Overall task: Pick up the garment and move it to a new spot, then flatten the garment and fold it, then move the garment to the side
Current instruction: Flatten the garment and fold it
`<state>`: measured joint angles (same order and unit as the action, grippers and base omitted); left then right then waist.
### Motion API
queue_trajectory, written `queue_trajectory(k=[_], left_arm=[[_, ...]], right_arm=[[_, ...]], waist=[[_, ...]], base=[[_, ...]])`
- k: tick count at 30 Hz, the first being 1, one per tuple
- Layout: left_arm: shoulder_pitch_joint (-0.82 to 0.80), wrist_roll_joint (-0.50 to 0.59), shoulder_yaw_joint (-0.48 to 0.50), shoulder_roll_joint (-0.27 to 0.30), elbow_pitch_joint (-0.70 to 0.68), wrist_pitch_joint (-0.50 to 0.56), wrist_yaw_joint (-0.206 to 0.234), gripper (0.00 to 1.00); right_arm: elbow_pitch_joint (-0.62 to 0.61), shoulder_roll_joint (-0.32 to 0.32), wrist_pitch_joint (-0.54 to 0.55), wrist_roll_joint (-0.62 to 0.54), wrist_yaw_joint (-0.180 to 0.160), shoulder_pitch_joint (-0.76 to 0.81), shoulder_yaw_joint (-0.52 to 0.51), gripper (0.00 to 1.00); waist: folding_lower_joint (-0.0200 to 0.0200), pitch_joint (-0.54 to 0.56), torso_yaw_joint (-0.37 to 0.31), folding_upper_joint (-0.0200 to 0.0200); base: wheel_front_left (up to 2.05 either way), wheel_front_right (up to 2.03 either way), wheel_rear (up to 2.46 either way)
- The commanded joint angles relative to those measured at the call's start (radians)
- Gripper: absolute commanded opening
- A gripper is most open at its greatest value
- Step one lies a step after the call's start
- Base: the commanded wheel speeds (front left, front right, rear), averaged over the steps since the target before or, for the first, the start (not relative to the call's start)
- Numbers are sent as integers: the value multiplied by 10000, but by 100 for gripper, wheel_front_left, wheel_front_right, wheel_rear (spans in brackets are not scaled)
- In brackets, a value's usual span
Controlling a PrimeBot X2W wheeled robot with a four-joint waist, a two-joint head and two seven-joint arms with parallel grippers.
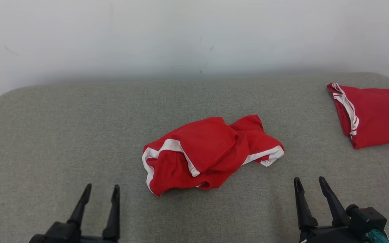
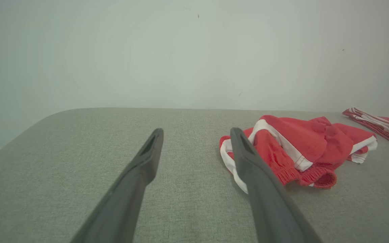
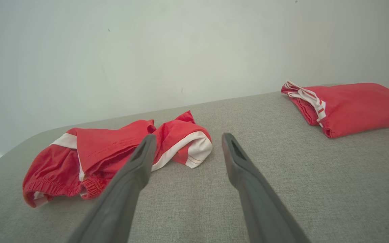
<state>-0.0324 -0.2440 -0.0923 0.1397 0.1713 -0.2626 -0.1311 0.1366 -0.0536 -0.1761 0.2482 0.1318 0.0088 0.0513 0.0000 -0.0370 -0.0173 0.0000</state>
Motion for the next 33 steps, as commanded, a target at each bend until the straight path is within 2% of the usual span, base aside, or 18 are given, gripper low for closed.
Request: queue_trajectory(k=[1,11,19,25,33], left_arm=[[-158,-53,-109,0,62,-31,12,100],[-1711,-627,-3107,225,1667,-31,11,100],[-2873,-1227,-4689,239,3007,-31,13,100],[-3512,-1569,-5311,215,3754,-29,13,100],[-4254,-1788,-5365,96,4748,-29,12,100]], right_arm=[[5,-56,-14,80,-27,-85,11,100],[-9,-90,-109,86,-27,-410,59,100],[122,-71,-277,166,-27,-687,107,100],[273,-58,-416,218,-27,-874,164,100],[455,-43,-521,222,-27,-1005,240,100]], waist=[[0,-112,-123,0],[0,-764,-830,0],[0,-1293,-1360,0],[0,-1529,-1700,0],[0,-1552,-1986,0]], base=[[0,0,0],[0,0,0],[0,0,0],[0,0,0],[0,0,0]])
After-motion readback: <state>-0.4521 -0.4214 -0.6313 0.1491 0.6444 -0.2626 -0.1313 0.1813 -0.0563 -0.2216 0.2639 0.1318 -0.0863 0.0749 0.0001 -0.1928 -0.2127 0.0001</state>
